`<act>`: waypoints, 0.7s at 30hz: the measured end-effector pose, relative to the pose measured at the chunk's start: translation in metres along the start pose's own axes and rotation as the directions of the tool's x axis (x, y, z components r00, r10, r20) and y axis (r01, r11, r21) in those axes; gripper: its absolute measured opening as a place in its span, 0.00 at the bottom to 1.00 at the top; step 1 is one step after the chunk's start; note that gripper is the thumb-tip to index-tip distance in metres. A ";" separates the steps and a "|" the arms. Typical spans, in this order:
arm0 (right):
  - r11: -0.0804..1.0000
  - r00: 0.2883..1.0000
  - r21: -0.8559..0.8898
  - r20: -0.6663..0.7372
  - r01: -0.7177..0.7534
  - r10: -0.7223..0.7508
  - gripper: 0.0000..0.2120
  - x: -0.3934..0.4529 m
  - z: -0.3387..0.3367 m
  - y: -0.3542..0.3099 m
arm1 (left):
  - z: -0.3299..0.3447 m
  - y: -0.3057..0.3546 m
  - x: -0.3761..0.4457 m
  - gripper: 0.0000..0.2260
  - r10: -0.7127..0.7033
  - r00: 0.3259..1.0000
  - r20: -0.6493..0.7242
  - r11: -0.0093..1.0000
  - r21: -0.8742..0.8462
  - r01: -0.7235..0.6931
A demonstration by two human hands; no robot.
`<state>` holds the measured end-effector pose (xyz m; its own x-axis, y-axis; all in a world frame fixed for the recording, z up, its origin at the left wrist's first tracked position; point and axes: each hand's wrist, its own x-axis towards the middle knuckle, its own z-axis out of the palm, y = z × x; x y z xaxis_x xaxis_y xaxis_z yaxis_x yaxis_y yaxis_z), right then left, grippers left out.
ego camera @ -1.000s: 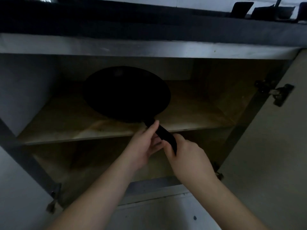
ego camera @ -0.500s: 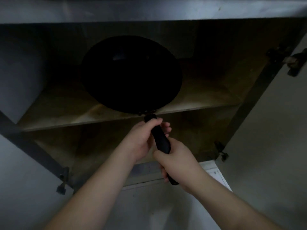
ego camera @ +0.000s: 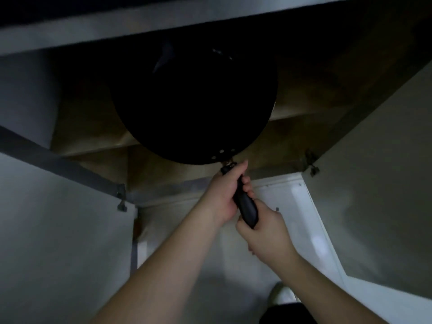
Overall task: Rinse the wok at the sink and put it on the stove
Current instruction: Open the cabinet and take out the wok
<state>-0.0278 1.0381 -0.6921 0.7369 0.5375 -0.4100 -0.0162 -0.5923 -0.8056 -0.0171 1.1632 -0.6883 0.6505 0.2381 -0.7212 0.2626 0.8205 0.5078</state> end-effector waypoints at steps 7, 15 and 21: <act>0.971 0.975 -0.106 0.033 -0.214 0.218 0.12 -0.101 -0.012 0.002 | 0.011 -0.052 -0.081 0.13 -0.200 0.964 -0.173 0.978 0.020 0.207; 0.900 0.881 -0.030 0.194 -0.434 0.431 0.03 -0.224 -0.032 -0.053 | 0.017 -0.079 -0.194 0.15 -0.370 0.887 -0.278 0.923 -0.002 0.384; 0.860 0.847 0.030 0.191 -0.510 0.496 0.01 -0.304 -0.039 -0.111 | 0.022 -0.073 -0.281 0.14 -0.432 0.863 -0.261 0.892 0.018 0.452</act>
<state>-0.2235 0.9169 -0.4609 0.4869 0.2763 -0.8286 -0.4098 -0.7655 -0.4961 -0.2039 1.0246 -0.5125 0.2621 -0.0134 -0.9649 0.5413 0.8298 0.1356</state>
